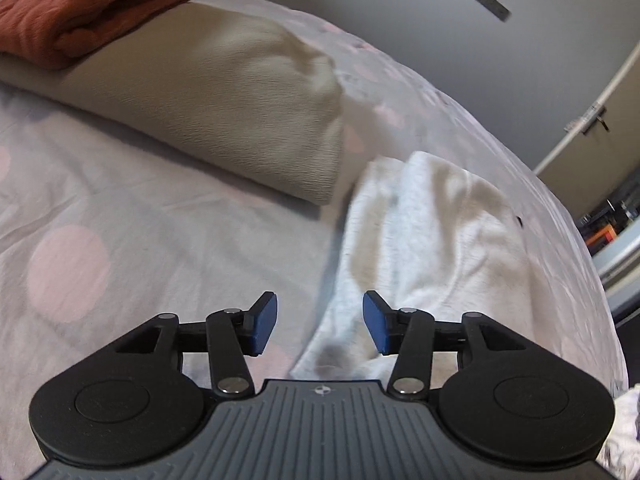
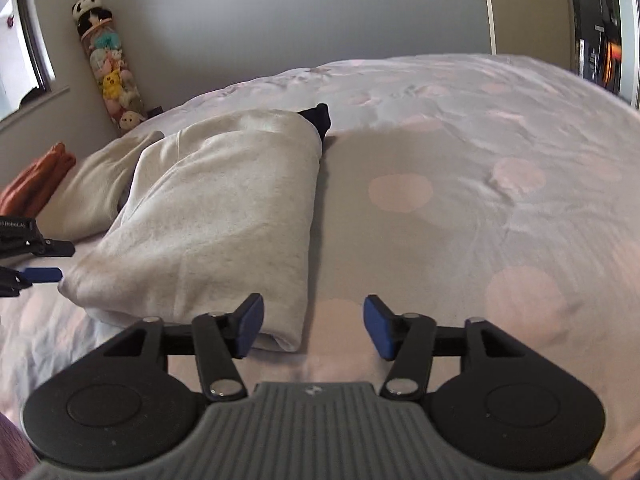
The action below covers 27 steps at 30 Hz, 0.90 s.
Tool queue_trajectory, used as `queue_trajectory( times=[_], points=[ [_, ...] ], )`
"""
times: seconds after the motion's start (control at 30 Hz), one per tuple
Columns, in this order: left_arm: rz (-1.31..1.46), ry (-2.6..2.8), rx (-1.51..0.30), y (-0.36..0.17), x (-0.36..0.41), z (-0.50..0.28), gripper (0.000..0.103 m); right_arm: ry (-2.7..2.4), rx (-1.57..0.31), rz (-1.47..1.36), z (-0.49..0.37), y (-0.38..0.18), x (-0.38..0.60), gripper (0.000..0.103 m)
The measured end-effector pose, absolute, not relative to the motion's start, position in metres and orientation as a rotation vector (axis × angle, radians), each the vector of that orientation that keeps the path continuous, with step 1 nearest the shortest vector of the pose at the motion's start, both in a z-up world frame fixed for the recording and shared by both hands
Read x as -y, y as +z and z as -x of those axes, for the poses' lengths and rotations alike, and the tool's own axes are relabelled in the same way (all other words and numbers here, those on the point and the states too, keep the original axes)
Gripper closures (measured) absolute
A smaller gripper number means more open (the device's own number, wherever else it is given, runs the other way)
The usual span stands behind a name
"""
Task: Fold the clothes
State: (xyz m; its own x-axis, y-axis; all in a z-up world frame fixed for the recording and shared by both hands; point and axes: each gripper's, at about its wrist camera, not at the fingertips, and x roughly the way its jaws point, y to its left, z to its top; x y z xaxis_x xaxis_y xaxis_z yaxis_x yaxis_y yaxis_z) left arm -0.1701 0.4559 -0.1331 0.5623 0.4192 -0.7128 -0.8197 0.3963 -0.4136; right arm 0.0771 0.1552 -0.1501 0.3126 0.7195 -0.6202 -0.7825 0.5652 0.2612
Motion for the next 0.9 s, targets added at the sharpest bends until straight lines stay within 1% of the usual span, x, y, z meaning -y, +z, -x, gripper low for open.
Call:
queue_trajectory(
  times=[0.07,0.1,0.13,0.2,0.23,0.33,0.37,0.43,0.5,0.63,0.7,0.73,0.77,0.8,0.83,0.87,0.9],
  points=[
    [0.833,0.809,-0.569,-0.135,-0.456,0.163,0.052,0.999,-0.803,0.035,-0.085,-0.154,-0.157,0.036],
    [0.838,0.794,-0.572,-0.136,-0.457,0.160,0.051,1.003,-0.820,0.001,-0.089,-0.156,-0.158,0.029],
    [0.847,0.778,-0.571,-0.137,-0.457,0.159,0.050,1.007,-0.836,-0.033,-0.093,-0.158,-0.158,0.024],
    [0.869,0.749,-0.567,-0.138,-0.456,0.160,0.047,1.023,-0.864,-0.112,-0.102,-0.162,-0.159,0.022],
    [0.876,0.742,-0.570,-0.139,-0.456,0.160,0.043,1.031,-0.881,-0.145,-0.106,-0.164,-0.161,0.021],
    [0.876,0.771,-0.640,-0.146,-0.454,0.157,0.031,1.037,-0.955,-0.240,-0.118,-0.178,-0.166,0.020],
    [0.886,0.781,-0.663,-0.150,-0.455,0.156,0.030,1.032,-0.988,-0.266,-0.123,-0.184,-0.169,0.020],
    [0.919,0.794,-0.698,-0.159,-0.459,0.155,0.029,1.016,-1.028,-0.303,-0.128,-0.195,-0.172,0.020],
    [0.986,0.784,-0.701,-0.170,-0.464,0.157,0.028,1.027,-1.028,-0.305,-0.128,-0.197,-0.175,0.019],
    [0.974,0.787,-0.734,-0.176,-0.464,0.147,0.027,1.070,-1.037,-0.286,-0.127,-0.200,-0.183,0.019],
    [0.958,0.787,-0.748,-0.177,-0.463,0.143,0.029,1.109,-1.046,-0.265,-0.125,-0.202,-0.189,0.019],
    [0.957,0.781,-0.747,-0.178,-0.462,0.142,0.033,1.131,-1.053,-0.254,-0.123,-0.203,-0.192,0.022],
    [0.965,0.768,-0.737,-0.178,-0.462,0.143,0.045,1.151,-1.060,-0.245,-0.121,-0.204,-0.194,0.026],
    [0.983,0.746,-0.721,-0.178,-0.462,0.144,0.054,1.158,-1.066,-0.242,-0.120,-0.205,-0.196,0.038],
    [0.998,0.730,-0.707,-0.178,-0.462,0.145,0.059,1.166,-1.071,-0.239,-0.118,-0.206,-0.197,0.042],
    [1.000,0.726,-0.701,-0.178,-0.461,0.145,0.060,1.169,-1.081,-0.251,-0.118,-0.207,-0.196,0.047],
    [0.994,0.720,-0.696,-0.177,-0.460,0.144,0.066,1.167,-1.098,-0.288,-0.121,-0.208,-0.194,0.054]
  ],
)
